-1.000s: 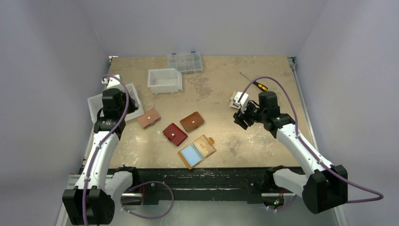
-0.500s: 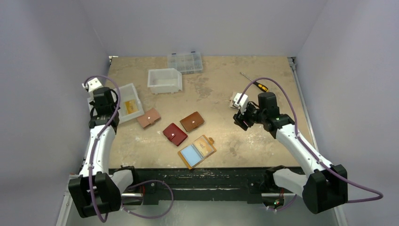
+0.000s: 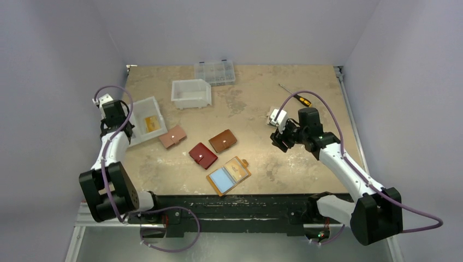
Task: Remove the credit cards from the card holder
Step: Place the credit card in the storage box, then remove the credit card from the card holder.
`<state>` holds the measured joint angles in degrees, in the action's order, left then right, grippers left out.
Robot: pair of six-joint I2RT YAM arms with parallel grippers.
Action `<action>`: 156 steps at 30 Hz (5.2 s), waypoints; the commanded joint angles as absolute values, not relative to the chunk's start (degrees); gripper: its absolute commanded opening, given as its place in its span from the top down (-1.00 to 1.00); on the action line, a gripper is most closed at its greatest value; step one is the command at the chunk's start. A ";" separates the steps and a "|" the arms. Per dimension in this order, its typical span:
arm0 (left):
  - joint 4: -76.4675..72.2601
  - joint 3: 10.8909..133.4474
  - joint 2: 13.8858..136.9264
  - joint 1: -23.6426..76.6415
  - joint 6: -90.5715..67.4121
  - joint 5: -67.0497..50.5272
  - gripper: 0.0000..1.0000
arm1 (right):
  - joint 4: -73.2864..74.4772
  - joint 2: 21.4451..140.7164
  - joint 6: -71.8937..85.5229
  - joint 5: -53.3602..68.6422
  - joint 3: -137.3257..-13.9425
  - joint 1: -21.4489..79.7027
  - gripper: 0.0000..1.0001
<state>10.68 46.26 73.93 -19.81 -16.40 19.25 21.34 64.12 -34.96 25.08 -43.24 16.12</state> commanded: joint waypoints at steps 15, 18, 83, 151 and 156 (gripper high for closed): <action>5.42 51.15 83.57 -26.38 -16.51 0.27 1.00 | 20.33 63.55 -36.72 27.41 -42.54 16.29 -0.19; 5.71 51.12 85.27 -27.39 -17.76 -1.43 1.00 | 20.47 63.58 -36.82 27.55 -42.62 16.33 -0.19; -11.08 15.75 38.81 37.47 -56.92 -13.42 -0.59 | 28.87 64.06 -46.53 47.78 -43.43 24.75 -0.03; -39.40 9.01 66.69 59.77 -72.54 10.48 -0.30 | 13.42 82.61 -23.03 5.47 -49.61 43.49 1.00; -39.25 12.93 70.27 59.72 -69.96 10.45 -0.31 | 14.66 80.65 -23.62 4.01 -48.58 38.08 1.00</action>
